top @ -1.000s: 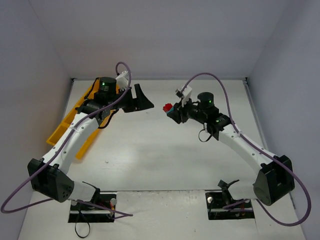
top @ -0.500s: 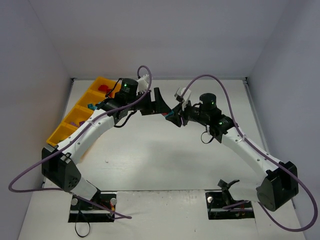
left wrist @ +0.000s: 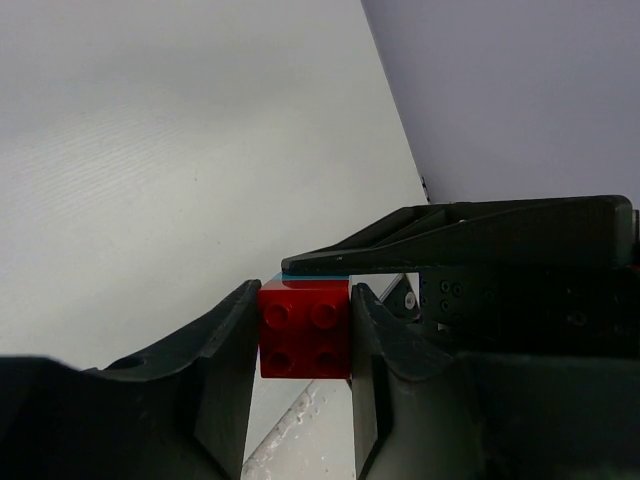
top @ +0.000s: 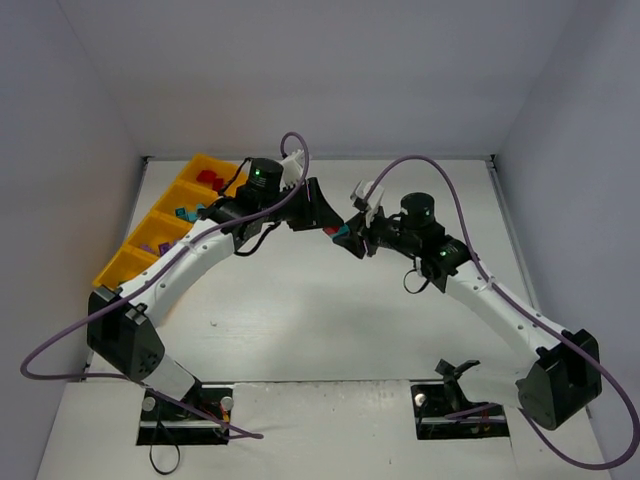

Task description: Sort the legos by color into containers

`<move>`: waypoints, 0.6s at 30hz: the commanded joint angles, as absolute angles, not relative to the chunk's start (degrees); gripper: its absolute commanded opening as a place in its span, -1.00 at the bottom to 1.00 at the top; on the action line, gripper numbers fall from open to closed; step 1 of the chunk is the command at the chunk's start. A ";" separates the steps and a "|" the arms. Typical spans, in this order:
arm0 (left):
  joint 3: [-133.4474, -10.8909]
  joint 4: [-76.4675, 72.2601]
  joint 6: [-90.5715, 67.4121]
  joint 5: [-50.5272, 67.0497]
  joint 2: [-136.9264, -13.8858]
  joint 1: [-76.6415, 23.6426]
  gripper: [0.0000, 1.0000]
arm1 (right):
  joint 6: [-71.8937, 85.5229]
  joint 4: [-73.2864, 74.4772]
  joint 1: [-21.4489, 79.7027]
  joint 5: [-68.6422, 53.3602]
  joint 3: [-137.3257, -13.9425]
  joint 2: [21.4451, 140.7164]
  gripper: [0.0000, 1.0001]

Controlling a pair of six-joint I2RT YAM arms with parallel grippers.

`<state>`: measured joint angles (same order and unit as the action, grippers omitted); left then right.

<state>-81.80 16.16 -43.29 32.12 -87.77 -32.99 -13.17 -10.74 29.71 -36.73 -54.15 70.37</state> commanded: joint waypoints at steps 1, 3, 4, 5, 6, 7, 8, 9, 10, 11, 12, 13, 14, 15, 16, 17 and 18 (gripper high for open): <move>-84.72 12.12 -41.93 31.73 -85.61 -32.52 -0.86 | -13.89 -14.15 30.06 -35.60 -53.00 67.77 -1.00; -85.78 13.79 -40.09 31.82 -85.87 -31.64 -0.96 | -13.89 -14.06 30.06 -35.07 -52.03 67.59 -1.00; -86.91 15.89 -39.38 31.90 -85.96 -31.21 -0.98 | -13.89 -14.06 30.06 -34.72 -51.68 67.50 -1.00; -87.45 16.78 -38.16 31.99 -86.22 -30.77 -1.00 | -13.80 -13.98 30.06 -34.19 -50.90 67.59 -1.00; -87.97 17.48 -37.62 32.25 -86.39 -29.46 -1.00 | -13.80 -13.97 30.06 -33.93 -50.37 67.41 -1.00; -89.02 18.97 -37.18 32.69 -86.48 -28.66 -1.00 | -13.80 -13.89 30.06 -33.58 -50.01 67.33 -1.00; -89.56 19.68 -35.87 32.78 -86.66 -27.78 -1.00 | -13.80 -13.80 30.06 -32.79 -49.57 67.24 -1.00; -90.17 21.08 -35.16 32.87 -87.10 -25.60 -1.00 | -13.80 -13.45 30.06 -32.35 -48.79 67.06 -1.00; -90.70 21.88 -34.55 32.87 -87.36 -24.36 -1.00 | -13.80 -13.36 30.06 -32.00 -48.43 66.97 -1.00; -91.92 22.41 -32.71 32.44 -87.80 -22.95 -1.00 | -13.71 -13.27 30.06 -31.73 -48.08 66.89 -1.00; -92.63 23.20 -31.48 31.39 -88.85 -21.55 -1.00 | -13.62 -13.27 29.97 -31.47 -47.64 66.71 -1.00; -93.42 24.77 -29.81 29.64 -89.47 -18.57 -1.00 | -13.45 -13.18 29.97 -31.38 -47.46 66.71 -1.00; -95.78 25.48 -29.27 29.53 -91.39 -17.07 -1.00 | -13.45 -13.18 29.97 -31.29 -47.55 66.80 -1.00; -97.11 26.62 -28.66 29.27 -92.62 -15.66 -1.00 | -13.45 -13.01 29.97 -31.20 -47.46 66.97 -1.00; -98.42 26.72 -28.13 28.92 -93.68 -13.30 -1.00 | -13.45 -12.92 29.97 -31.11 -47.55 67.06 -1.00; -99.74 26.89 -26.73 27.26 -95.95 -12.23 -1.00 | -13.36 -12.75 29.97 -31.11 -47.55 67.23 -1.00; -102.11 27.07 -25.85 25.77 -97.28 -11.43 -1.00 | -13.27 -12.74 29.97 -31.11 -47.64 67.41 -1.00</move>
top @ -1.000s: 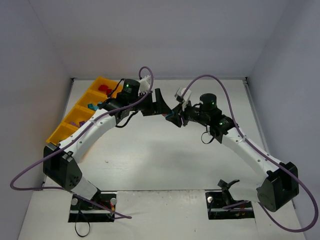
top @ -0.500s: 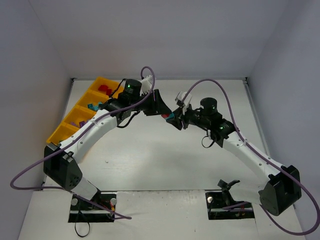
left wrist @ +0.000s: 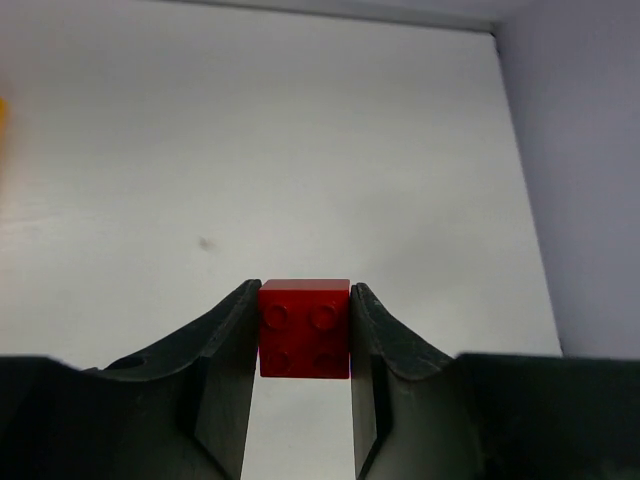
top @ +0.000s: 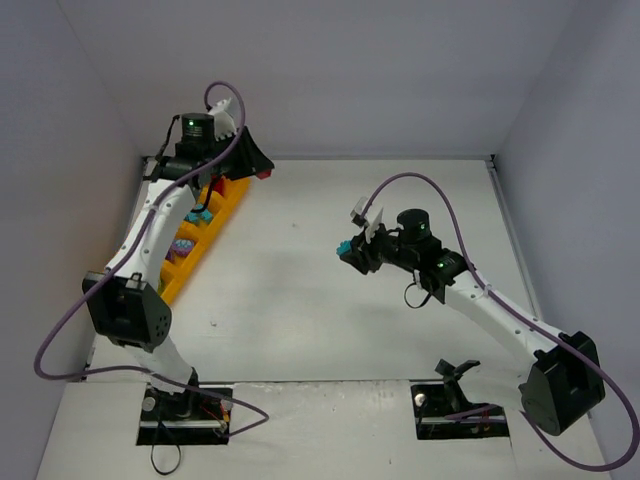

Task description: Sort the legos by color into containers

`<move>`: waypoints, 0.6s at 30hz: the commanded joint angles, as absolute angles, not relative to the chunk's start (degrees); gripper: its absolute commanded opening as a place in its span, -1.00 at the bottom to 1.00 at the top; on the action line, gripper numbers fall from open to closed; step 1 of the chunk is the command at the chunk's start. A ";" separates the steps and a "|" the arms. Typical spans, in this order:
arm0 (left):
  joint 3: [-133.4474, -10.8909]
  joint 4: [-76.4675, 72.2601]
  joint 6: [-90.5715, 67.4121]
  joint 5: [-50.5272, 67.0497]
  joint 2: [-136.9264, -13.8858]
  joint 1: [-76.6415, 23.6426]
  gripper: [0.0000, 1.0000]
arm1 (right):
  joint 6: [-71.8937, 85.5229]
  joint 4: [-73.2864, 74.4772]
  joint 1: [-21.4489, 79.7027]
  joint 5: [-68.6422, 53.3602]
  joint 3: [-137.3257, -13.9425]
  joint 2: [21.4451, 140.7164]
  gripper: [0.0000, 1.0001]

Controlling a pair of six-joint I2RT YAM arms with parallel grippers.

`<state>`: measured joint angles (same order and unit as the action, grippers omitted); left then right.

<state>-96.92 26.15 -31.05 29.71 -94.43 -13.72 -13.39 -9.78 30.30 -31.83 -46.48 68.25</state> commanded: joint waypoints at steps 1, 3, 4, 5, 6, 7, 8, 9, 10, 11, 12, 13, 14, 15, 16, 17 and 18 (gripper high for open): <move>-103.52 27.24 -25.14 24.01 -98.60 -9.77 -1.00 | -13.27 -12.66 29.97 -31.20 -47.72 67.50 -1.00; -107.64 27.95 -22.77 16.29 -103.17 -8.62 -0.99 | -12.83 -12.66 29.97 -31.64 -47.72 67.68 -1.00; -108.97 27.78 -22.07 13.65 -104.75 -8.09 -0.92 | -12.75 -12.66 30.06 -31.73 -47.72 67.76 -1.00; -110.29 27.69 -20.93 10.93 -108.16 -7.13 -0.86 | -12.57 -12.57 29.97 -31.82 -47.72 67.76 -1.00; -111.52 27.08 -20.40 6.37 -109.93 -6.60 -0.84 | -12.48 -12.57 29.97 -31.90 -47.72 67.94 -1.00; -114.32 26.90 -19.78 4.33 -111.60 -6.24 -0.83 | -12.39 -12.57 29.97 -32.17 -47.81 67.85 -1.00; -115.91 26.89 -18.64 2.31 -115.10 -5.63 -0.83 | -12.31 -12.57 29.97 -32.25 -47.81 67.94 -1.00; -117.58 26.89 -18.02 -0.93 -116.96 -5.36 -0.82 | -12.13 -12.48 29.97 -32.34 -47.90 68.03 -1.00; -120.64 26.81 -17.50 -2.36 -118.37 -5.10 -0.82 | -12.04 -12.48 29.97 -32.43 -47.90 68.03 -1.00; -122.07 26.89 -16.19 -3.50 -121.26 -4.84 -0.81 | -11.95 -12.48 29.97 -32.69 -47.99 68.20 -1.00; -123.30 26.89 -15.65 -4.65 -122.59 -4.75 -0.74 | -11.87 -12.39 29.97 -32.78 -48.08 68.29 -1.00; -125.57 26.89 -15.12 -6.66 -123.74 -4.57 -0.62 | -11.78 -12.39 29.97 -32.87 -48.08 68.38 -1.00; -126.55 26.98 -15.03 -7.38 -125.75 -4.40 -0.55 | -11.69 -12.39 29.97 -32.96 -48.16 68.38 -1.00; -127.52 27.24 -14.94 -7.73 -126.64 -3.96 -0.46 | -11.69 -12.31 29.97 -32.96 -48.16 68.47 -1.00; -128.49 27.68 -14.94 -7.73 -127.43 -3.69 -0.39 | -11.60 -12.30 29.97 -32.96 -48.25 68.38 -1.00; -130.06 28.03 -14.59 -8.00 -128.75 -3.60 -0.24 | -11.51 -12.22 29.97 -32.96 -48.25 68.47 -1.00; -130.69 28.12 -14.33 -8.17 -129.28 -3.43 -0.15 | -11.51 -12.22 29.97 -32.96 -48.25 68.55 -1.00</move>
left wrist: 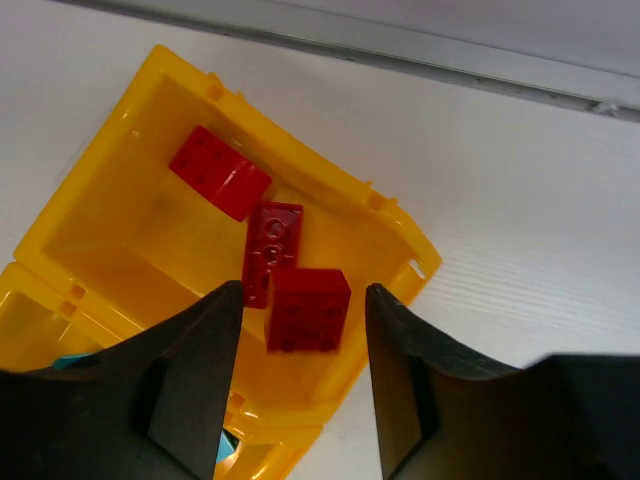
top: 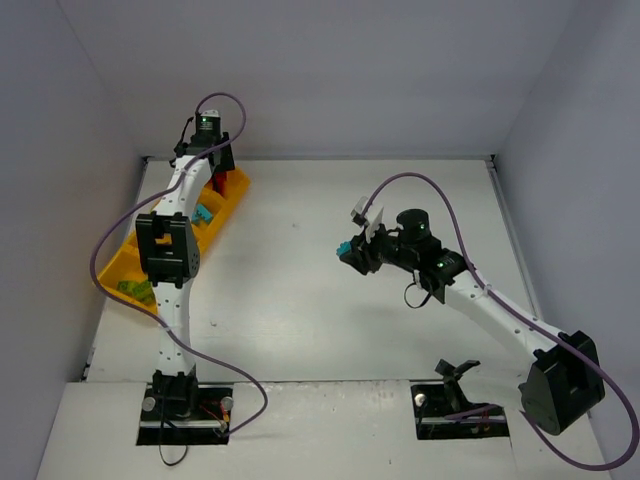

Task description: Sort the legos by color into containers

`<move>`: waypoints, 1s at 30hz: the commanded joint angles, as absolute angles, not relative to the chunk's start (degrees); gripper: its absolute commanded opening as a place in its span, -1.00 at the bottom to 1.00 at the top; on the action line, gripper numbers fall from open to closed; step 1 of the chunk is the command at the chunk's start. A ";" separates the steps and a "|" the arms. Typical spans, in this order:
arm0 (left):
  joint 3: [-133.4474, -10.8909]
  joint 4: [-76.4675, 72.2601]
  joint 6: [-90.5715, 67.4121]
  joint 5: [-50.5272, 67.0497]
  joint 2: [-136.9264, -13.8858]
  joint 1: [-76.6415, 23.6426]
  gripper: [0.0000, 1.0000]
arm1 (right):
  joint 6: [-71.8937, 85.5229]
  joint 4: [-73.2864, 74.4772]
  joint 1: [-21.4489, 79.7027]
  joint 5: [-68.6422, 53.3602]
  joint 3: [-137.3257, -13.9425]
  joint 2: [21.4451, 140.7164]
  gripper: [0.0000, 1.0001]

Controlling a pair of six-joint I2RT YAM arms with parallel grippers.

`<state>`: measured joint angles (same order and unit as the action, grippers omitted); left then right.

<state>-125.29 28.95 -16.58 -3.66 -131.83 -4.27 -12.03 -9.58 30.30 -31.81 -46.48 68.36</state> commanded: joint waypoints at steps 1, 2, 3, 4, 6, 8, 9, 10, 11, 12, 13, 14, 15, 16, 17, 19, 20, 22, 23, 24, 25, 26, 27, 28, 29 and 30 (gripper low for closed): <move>-131.13 28.30 -14.07 -8.35 -129.72 -3.34 -0.06 | -11.60 -12.22 30.06 -32.96 -48.34 68.47 -1.00; -132.00 29.08 -13.54 -8.44 -130.34 -3.25 0.02 | -11.60 -12.13 29.97 -32.96 -48.43 68.64 -1.00; -132.19 29.35 -13.54 -8.35 -130.52 -3.25 0.13 | -11.60 -12.13 29.97 -32.96 -48.51 68.64 -1.00; -132.10 29.44 -13.36 -8.26 -130.52 -3.25 0.19 | -11.69 -12.13 29.97 -32.96 -48.60 68.73 -1.00; -131.05 29.62 -13.53 -7.74 -129.38 -3.25 0.30 | -11.86 -12.13 29.97 -33.05 -48.95 69.08 -1.00; -129.82 29.79 -14.23 -6.42 -126.76 -3.43 0.31 | -12.13 -12.04 29.97 -33.13 -49.39 69.17 -1.00; -127.20 29.71 -14.93 -3.37 -125.17 -3.60 0.31 | -12.22 -12.13 29.97 -33.13 -49.57 69.08 -1.00; -125.35 29.27 -16.16 -0.73 -123.50 -4.39 0.31 | -12.48 -12.13 29.97 -33.13 -49.92 69.08 -1.00; -123.33 28.40 -16.95 2.08 -119.57 -5.00 0.31 | -13.00 -12.13 29.97 -33.13 -50.10 69.43 -1.00; -121.14 28.13 -17.83 6.46 -117.44 -5.79 0.31 | -13.27 -12.13 29.97 -33.05 -50.27 69.61 -1.00; -116.41 27.52 -19.41 9.29 -113.25 -7.71 0.31 | -13.53 -12.13 29.97 -32.79 -50.71 69.78 -1.00; -114.02 26.47 -20.29 11.84 -111.12 -8.78 0.31 | -13.80 -12.13 29.97 -32.78 -50.89 69.87 -1.00; -111.73 25.85 -21.35 13.95 -109.01 -10.01 0.31 | -13.80 -12.13 29.97 -32.78 -51.24 69.87 -1.00; -107.01 24.97 -23.10 19.63 -105.07 -11.06 0.31 | -13.89 -12.13 30.06 -32.96 -51.41 69.79 -1.00; -105.05 23.57 -24.16 22.47 -103.46 -13.25 0.31 | -14.06 -12.13 30.06 -32.96 -52.03 69.52 -1.00; -99.44 21.63 -28.10 30.97 -98.91 -15.20 0.31 | -14.50 -12.04 30.06 -33.13 -52.56 69.26 -0.99; -97.93 19.36 -29.52 33.98 -97.66 -16.08 0.31 | -14.76 -12.04 30.06 -33.31 -52.99 68.82 -0.99; -94.15 16.80 -33.64 40.66 -94.50 -18.45 0.31 | -15.55 -11.95 30.06 -33.14 -53.17 68.56 -0.99; -93.26 16.35 -34.27 41.91 -93.70 -20.55 0.31 | -15.90 -11.78 30.06 -33.13 -53.09 68.47 -0.98; -92.56 16.17 -34.36 43.05 -92.91 -21.70 0.31 | -16.60 -11.52 30.06 -33.05 -53.09 68.38 -0.98; -91.59 16.95 -34.10 44.02 -91.86 -22.75 0.31 | -16.79 -11.43 30.06 -33.05 -53.00 68.12 -0.97; -91.06 17.05 -33.93 44.29 -91.32 -24.85 0.31 | -16.96 -11.43 30.06 -33.31 -53.00 67.77 -0.97; -90.45 17.22 -33.66 44.56 -90.80 -25.83 0.31 | -16.96 -11.34 30.06 -33.48 -53.00 67.42 -0.97; -89.74 17.14 -33.58 44.73 -89.83 -26.62 0.31 | -16.96 -11.34 30.06 -33.57 -53.09 66.98 -0.96; -88.43 17.05 -33.84 45.26 -89.56 -27.24 0.31 | -16.96 -11.34 30.06 -33.57 -53.09 66.71 -0.96; -87.90 16.96 -33.92 45.79 -89.21 -28.20 0.31 | -17.14 -11.16 30.06 -33.66 -53.17 66.45 -0.95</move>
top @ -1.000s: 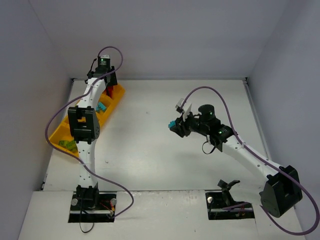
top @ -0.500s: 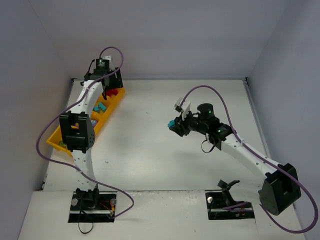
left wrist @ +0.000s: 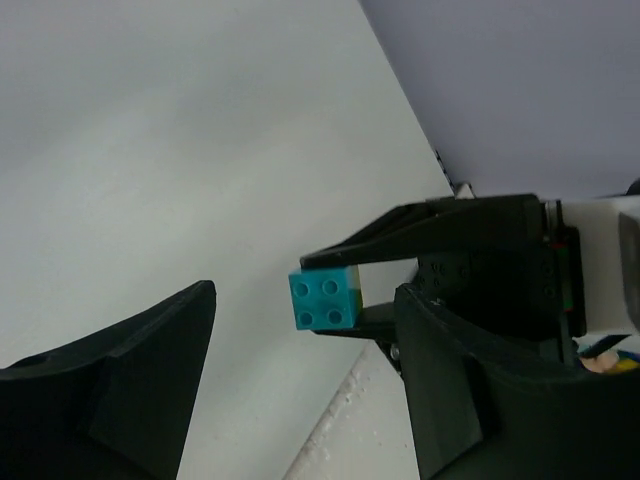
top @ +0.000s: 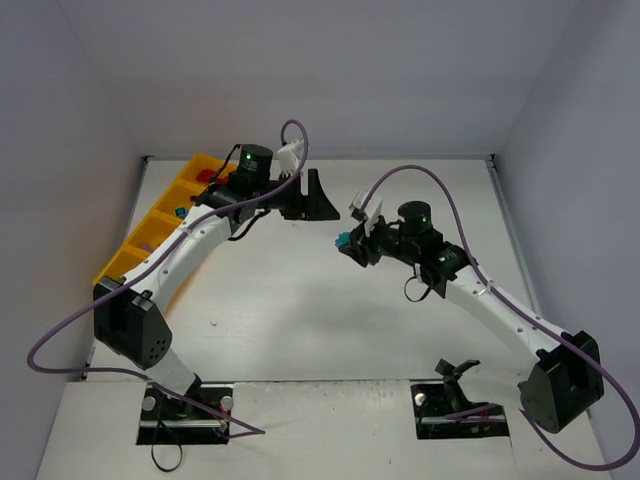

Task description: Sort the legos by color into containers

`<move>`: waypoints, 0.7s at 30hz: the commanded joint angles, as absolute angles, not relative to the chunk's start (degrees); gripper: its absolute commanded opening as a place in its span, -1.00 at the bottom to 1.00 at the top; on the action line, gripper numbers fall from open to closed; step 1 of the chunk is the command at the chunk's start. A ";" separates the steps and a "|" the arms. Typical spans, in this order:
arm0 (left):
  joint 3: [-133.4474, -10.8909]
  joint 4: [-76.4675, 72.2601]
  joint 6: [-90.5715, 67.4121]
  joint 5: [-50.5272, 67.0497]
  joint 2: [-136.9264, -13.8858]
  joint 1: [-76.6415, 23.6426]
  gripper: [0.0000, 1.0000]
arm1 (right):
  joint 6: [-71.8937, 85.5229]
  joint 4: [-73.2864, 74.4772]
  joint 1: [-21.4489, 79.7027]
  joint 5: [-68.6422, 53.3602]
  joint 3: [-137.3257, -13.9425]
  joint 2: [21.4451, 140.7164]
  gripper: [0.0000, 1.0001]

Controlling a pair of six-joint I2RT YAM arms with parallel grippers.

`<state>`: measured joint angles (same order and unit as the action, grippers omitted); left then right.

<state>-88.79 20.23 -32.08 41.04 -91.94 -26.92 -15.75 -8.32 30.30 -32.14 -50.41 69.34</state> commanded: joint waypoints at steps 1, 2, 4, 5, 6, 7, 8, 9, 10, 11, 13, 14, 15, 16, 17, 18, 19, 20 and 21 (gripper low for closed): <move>-87.46 17.22 -33.84 46.23 -88.60 -28.56 0.31 | -17.40 -11.16 30.06 -33.66 -53.17 66.01 -0.95; -86.67 17.49 -33.75 46.32 -88.33 -28.74 0.31 | -17.49 -11.08 30.06 -33.75 -53.17 65.66 -0.95; -86.22 19.32 -33.14 46.41 -88.07 -29.09 0.31 | -17.67 -11.07 30.06 -34.01 -53.09 64.87 -0.94; -86.13 19.86 -32.87 46.75 -88.07 -29.53 0.30 | -17.67 -11.07 30.06 -34.62 -53.09 64.69 -0.94; -85.96 20.04 -32.87 46.84 -88.07 -29.53 0.30 | -17.49 -10.99 30.06 -34.98 -53.00 64.60 -0.93; -85.78 19.60 -32.96 46.76 -87.89 -30.14 0.30 | -17.40 -10.99 30.06 -35.50 -53.09 64.43 -0.92; -85.61 19.16 -33.13 46.84 -87.89 -30.49 0.30 | -17.23 -10.99 30.06 -35.86 -53.09 64.42 -0.92; -85.52 18.81 -33.22 47.02 -87.89 -30.85 0.29 | -17.05 -10.99 30.06 -36.03 -53.00 64.34 -0.92; -85.60 18.20 -33.74 47.37 -88.06 -31.55 0.28 | -16.96 -10.90 30.15 -36.21 -53.00 63.99 -0.91; -85.78 18.11 -34.10 47.55 -88.24 -31.73 0.28 | -16.96 -10.99 30.15 -36.21 -52.91 63.90 -0.91; -86.57 18.54 -34.37 48.16 -88.68 -32.17 0.28 | -16.96 -10.99 30.15 -36.12 -52.91 63.46 -0.91; -86.75 18.54 -34.28 48.08 -88.77 -32.60 0.28 | -16.96 -10.99 30.15 -36.21 -52.91 63.37 -0.91; -86.66 18.54 -34.19 47.90 -88.77 -32.87 0.28 | -16.96 -10.99 30.15 -36.21 -52.91 63.46 -0.91; -86.75 18.81 -34.10 47.73 -88.94 -33.05 0.28 | -16.88 -10.99 30.15 -36.21 -52.91 63.46 -0.91; -86.75 18.98 -34.10 47.81 -89.12 -33.22 0.26 | -16.88 -10.99 30.15 -36.30 -52.91 63.46 -0.91; -86.75 19.07 -34.01 47.73 -89.21 -33.48 0.25 | -16.79 -10.99 30.15 -36.21 -52.91 63.37 -0.91; -86.75 19.42 -33.93 47.55 -89.30 -33.66 0.23 | -16.79 -10.90 30.15 -36.30 -53.00 63.37 -0.91; -86.75 19.68 -33.75 47.29 -89.38 -33.84 0.21 | -16.70 -10.99 30.15 -36.30 -53.00 63.28 -0.91; -86.57 19.86 -33.75 47.02 -89.56 -34.10 0.18 | -16.70 -10.99 30.15 -36.39 -53.00 63.28 -0.91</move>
<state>-84.58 21.61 -33.65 46.24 -91.50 -33.39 -16.62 -7.49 30.30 -35.03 -50.43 65.01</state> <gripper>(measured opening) 0.599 0.338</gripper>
